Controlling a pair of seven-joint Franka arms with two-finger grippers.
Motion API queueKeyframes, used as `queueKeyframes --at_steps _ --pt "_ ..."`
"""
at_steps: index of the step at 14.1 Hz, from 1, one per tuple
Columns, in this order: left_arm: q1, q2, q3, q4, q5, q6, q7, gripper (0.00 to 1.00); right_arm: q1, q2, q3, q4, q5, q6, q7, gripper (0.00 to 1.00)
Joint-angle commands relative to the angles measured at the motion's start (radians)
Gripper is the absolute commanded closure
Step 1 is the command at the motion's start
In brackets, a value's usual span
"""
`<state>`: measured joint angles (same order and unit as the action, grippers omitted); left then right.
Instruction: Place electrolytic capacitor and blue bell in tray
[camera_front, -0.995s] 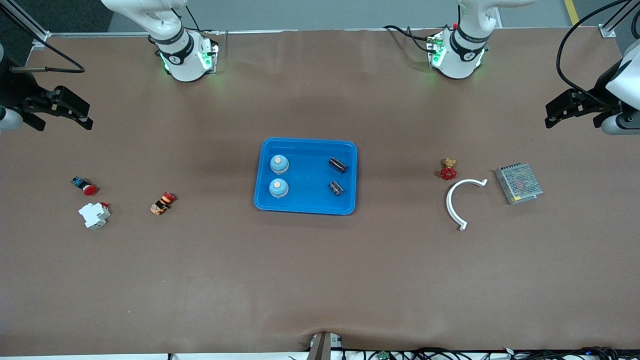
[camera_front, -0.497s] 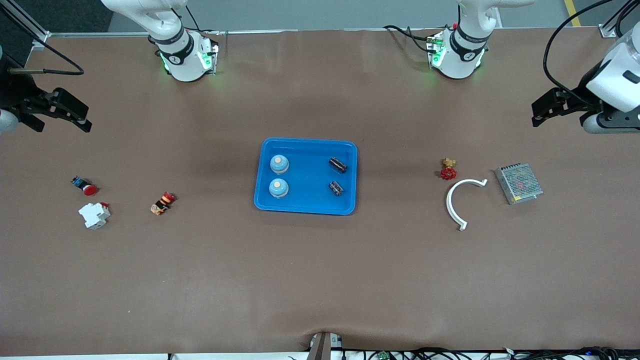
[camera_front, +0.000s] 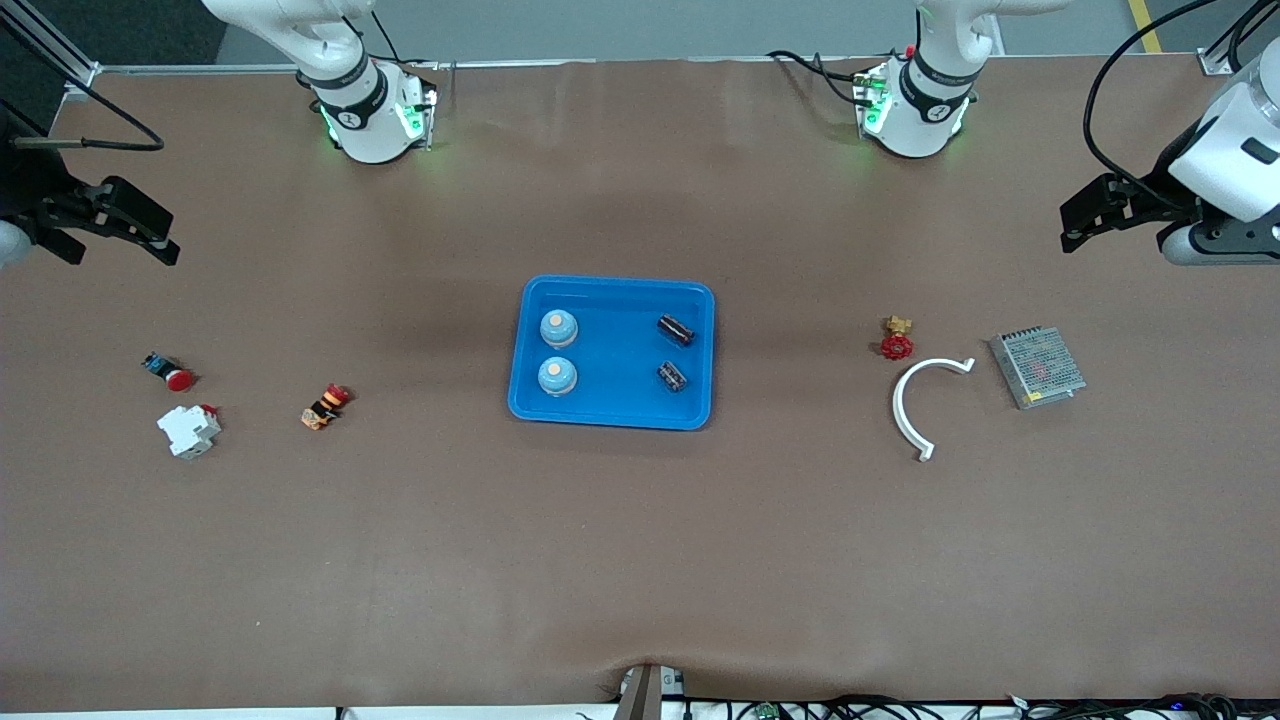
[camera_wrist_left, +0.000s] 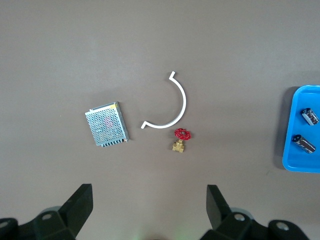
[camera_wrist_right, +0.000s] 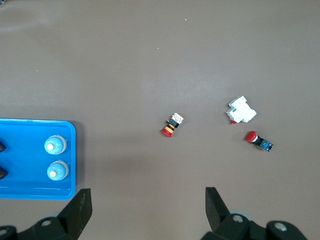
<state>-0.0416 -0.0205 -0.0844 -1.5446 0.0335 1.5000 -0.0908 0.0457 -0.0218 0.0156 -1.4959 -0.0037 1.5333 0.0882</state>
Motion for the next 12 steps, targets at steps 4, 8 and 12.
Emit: queueKeyframes --at_steps 4,8,12 --pt "0.005 -0.010 0.002 0.006 -0.020 -0.007 0.013 0.00 -0.013 -0.009 0.000 0.008 -0.007 -0.012 -0.047 0.00" --pt "0.005 -0.012 0.000 0.006 -0.021 -0.007 0.011 0.00 -0.018 -0.009 0.001 0.006 -0.005 -0.012 -0.047 0.00" --pt "0.003 -0.010 0.000 0.005 -0.021 -0.007 0.005 0.00 -0.029 -0.006 0.003 0.000 -0.005 -0.010 -0.048 0.00"
